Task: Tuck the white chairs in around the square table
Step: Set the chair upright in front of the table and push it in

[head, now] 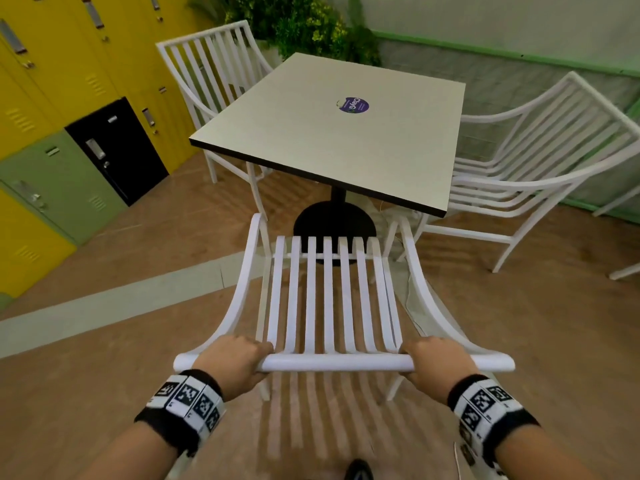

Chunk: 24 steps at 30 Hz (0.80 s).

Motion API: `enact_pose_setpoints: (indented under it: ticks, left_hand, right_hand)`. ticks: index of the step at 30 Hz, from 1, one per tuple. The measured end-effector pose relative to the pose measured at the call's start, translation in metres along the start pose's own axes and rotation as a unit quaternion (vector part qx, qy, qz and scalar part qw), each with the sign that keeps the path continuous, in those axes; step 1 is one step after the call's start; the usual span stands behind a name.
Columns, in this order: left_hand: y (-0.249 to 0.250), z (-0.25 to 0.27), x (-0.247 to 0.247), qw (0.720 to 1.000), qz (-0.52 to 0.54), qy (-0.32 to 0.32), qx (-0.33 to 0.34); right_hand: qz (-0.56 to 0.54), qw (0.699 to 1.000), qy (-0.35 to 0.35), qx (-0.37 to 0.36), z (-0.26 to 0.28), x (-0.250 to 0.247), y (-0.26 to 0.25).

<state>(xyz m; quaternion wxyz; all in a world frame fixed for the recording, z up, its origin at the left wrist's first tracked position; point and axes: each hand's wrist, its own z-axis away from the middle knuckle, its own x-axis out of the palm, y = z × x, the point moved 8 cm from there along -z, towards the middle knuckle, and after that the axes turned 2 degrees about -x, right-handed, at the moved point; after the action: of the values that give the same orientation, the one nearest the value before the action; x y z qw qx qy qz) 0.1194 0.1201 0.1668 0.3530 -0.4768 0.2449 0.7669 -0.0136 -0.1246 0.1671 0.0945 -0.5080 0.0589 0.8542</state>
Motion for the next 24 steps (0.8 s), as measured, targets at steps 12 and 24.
enact_pose_setpoints:
  ticks: [12, 24]
  left_hand:
    - [0.010, -0.026, 0.009, 0.997, 0.008, -0.057, -0.046]
    - [-0.126, -0.017, -0.004, 0.997, -0.033, -0.057, -0.043]
  right_hand:
    - [0.016, 0.999, -0.038, 0.006, -0.006, 0.004, -0.022]
    - [-0.028, 0.999, -0.029, 0.013, -0.037, -0.017, -0.149]
